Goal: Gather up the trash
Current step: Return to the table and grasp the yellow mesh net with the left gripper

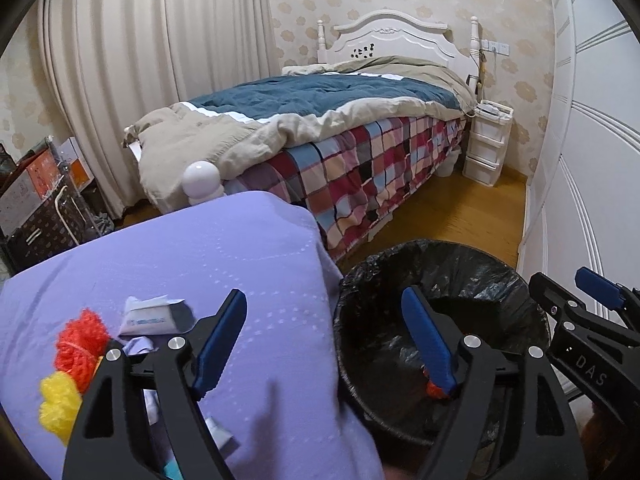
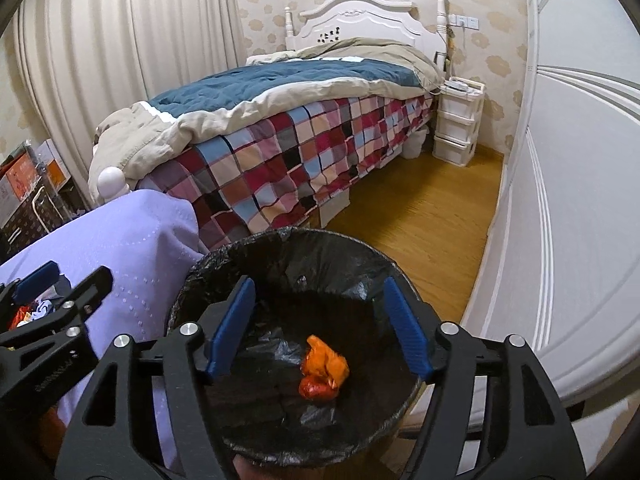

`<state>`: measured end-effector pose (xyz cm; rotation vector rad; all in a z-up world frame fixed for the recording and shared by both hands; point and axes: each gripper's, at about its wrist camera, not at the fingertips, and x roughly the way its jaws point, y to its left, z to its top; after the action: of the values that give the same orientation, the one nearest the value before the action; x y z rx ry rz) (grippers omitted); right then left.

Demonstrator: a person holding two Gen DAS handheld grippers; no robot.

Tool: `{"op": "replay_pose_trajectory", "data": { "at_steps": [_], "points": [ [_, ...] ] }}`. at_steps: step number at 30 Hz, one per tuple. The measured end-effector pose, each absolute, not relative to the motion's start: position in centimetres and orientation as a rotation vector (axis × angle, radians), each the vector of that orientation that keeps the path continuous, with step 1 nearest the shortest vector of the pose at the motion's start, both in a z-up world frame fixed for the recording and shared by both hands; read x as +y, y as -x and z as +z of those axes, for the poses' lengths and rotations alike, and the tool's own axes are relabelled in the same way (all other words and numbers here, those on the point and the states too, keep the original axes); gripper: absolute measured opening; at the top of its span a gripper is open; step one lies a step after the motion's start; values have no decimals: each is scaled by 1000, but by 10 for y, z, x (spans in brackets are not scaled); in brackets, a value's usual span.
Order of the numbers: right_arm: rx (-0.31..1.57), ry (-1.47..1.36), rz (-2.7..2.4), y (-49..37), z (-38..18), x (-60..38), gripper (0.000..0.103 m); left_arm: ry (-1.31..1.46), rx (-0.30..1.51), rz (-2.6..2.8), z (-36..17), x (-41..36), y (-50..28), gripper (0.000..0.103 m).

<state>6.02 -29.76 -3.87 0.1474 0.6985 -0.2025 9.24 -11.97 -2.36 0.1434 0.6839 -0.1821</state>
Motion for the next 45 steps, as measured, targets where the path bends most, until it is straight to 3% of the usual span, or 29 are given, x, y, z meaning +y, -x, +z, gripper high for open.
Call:
{"op": "replay_pose_trajectory", "data": {
  "at_steps": [27, 45],
  "points": [
    [763, -113, -13, 25, -45, -179, 70, -109, 730, 15, -25, 21, 14, 78],
    [761, -47, 93, -6, -36, -124, 70, 13, 792, 63, -41, 75, -25, 79]
  ]
}}
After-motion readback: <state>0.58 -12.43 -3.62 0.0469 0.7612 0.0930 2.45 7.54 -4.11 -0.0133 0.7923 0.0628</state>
